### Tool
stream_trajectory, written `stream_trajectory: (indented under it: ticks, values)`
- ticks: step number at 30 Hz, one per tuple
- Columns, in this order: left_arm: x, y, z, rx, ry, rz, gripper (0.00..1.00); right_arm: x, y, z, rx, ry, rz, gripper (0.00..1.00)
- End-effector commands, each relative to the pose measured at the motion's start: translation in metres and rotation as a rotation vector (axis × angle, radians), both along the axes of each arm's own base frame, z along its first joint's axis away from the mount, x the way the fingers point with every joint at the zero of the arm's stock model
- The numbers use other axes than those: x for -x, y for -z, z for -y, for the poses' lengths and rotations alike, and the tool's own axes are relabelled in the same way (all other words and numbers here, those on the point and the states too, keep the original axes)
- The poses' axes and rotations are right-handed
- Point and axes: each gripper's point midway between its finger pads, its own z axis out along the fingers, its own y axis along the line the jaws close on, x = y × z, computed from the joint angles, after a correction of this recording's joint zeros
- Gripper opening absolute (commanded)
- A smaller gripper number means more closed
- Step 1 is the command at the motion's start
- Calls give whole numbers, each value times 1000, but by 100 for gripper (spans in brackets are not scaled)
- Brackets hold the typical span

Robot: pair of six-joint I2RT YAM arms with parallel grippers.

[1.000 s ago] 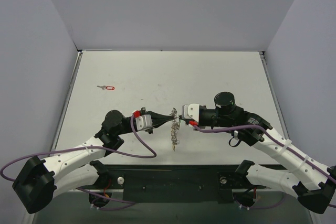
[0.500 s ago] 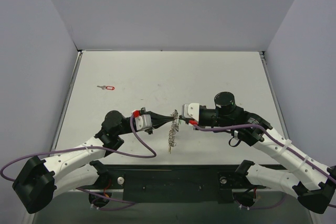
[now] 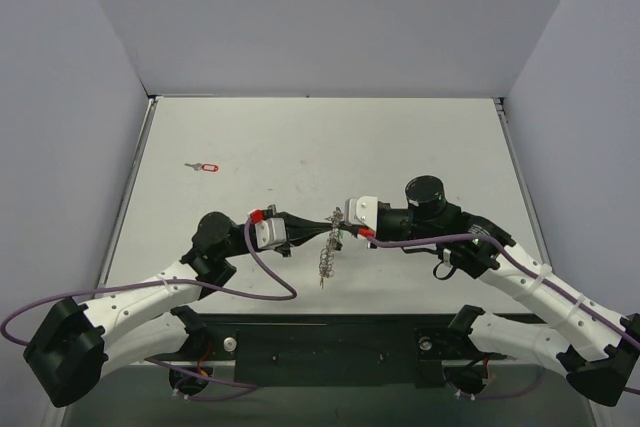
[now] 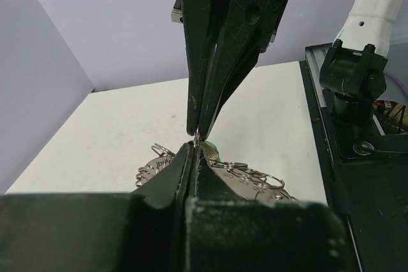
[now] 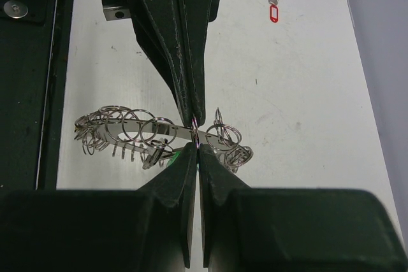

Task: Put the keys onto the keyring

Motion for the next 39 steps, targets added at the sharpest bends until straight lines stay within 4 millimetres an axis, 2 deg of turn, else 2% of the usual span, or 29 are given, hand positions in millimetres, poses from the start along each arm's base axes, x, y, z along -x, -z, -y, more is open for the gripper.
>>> stream_trajectory:
  ticks: [1,17,39]
  values:
    - [9,-34,-3,100,25,83,0,4,-9,-10,-53,-33,1,0]
    - [4,-23,3,35,15,68,0,8,-21,-14,-93,-45,-17,0]
    - [3,-18,6,0,6,66,0,11,-17,-16,-80,-53,-34,0]
